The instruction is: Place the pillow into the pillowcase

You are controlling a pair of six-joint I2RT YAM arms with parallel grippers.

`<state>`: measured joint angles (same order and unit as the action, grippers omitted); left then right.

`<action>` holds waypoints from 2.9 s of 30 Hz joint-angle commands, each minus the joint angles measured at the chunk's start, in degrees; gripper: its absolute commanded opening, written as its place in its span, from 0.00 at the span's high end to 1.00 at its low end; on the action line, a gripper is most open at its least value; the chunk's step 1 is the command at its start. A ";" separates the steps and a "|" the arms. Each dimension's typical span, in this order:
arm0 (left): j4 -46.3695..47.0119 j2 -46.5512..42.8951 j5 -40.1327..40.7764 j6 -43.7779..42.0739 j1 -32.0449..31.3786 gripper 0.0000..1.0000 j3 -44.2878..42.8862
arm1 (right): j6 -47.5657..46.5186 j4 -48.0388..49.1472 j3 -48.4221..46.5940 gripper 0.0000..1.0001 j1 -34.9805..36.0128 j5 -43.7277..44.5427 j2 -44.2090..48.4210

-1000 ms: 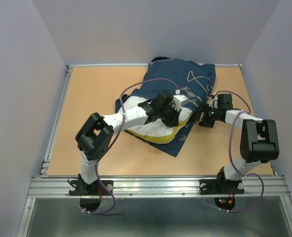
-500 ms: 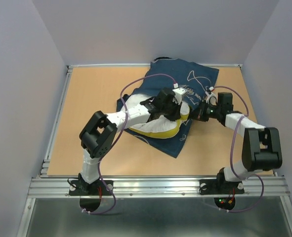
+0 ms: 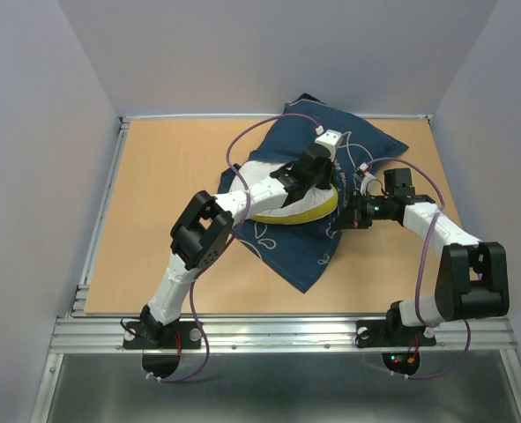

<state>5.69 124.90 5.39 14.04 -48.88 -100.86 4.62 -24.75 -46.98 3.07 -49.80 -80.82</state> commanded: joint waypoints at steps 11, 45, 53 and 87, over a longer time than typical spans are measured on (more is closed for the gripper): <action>4.00 -17.56 -26.54 -17.01 2.92 0.38 18.67 | -5.06 -16.38 -5.48 0.99 1.41 -7.95 -1.18; -21.42 -12.42 -31.55 -43.58 41.06 0.23 12.37 | -13.34 -16.47 -53.90 0.00 31.81 44.70 -27.36; -21.52 -7.13 -40.45 -40.15 41.15 0.23 13.05 | -8.67 -13.74 -59.10 0.00 40.70 52.34 -40.29; -36.72 -30.25 -52.50 -41.38 39.83 1.00 34.60 | -16.75 -1.07 -26.76 0.83 27.34 62.14 -20.79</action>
<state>-24.21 94.59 -46.78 -28.10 -10.33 -65.47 -8.16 -24.18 -78.15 30.44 13.67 -104.51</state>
